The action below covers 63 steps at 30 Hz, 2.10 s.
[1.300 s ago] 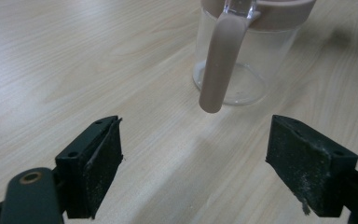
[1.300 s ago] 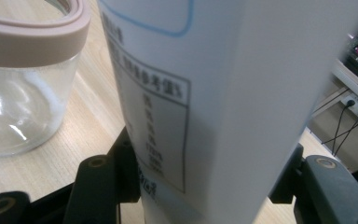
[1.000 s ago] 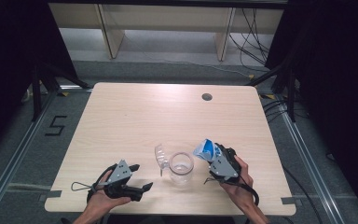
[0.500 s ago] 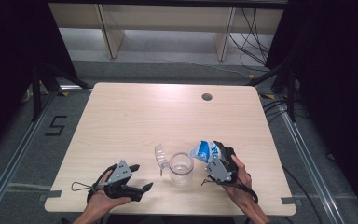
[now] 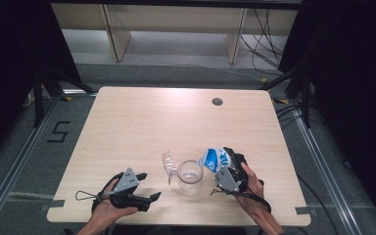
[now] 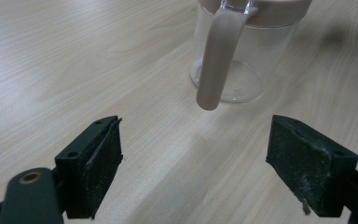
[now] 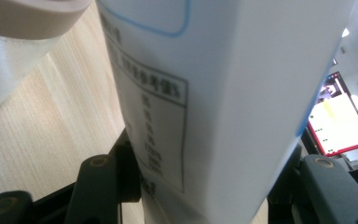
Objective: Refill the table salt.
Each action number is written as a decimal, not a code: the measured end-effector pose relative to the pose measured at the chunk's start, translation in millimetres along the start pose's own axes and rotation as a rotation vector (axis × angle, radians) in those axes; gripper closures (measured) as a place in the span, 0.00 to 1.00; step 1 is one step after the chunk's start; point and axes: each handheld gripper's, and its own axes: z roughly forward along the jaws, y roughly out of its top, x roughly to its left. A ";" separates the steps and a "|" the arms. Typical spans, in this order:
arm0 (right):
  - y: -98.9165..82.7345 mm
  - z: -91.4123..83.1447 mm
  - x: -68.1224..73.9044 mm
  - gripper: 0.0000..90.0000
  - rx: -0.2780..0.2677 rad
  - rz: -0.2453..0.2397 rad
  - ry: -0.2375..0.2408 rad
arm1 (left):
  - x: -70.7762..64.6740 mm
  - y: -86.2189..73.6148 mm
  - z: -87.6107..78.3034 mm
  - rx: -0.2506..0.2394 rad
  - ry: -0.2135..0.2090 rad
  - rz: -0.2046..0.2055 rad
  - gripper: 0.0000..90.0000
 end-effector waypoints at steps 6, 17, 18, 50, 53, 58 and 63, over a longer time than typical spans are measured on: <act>0.8 -0.3 0.7 0.52 0.007 -0.015 -0.010 | 0.0 0.0 0.0 0.000 0.000 0.001 0.19; 4.6 -0.6 5.7 0.52 0.019 -0.084 -0.037 | -0.8 -0.3 0.2 0.003 0.000 -0.010 0.19; 5.1 -0.5 6.8 0.52 0.023 -0.090 -0.045 | 0.0 0.2 -0.1 0.009 -0.003 0.007 0.19; 7.0 3.1 9.0 0.53 0.038 -0.203 -0.090 | -1.3 -0.4 1.1 0.010 0.000 0.005 0.19; 6.8 4.8 7.0 0.53 0.015 -0.249 -0.095 | -1.5 -0.5 1.3 0.009 0.004 0.006 0.19; 8.2 4.1 10.5 0.53 0.024 -0.237 -0.112 | -0.9 -0.5 1.5 0.010 -0.003 0.012 0.19; 8.1 4.8 11.0 0.53 0.025 -0.259 -0.111 | -1.0 -0.4 1.9 0.011 -0.004 0.012 0.19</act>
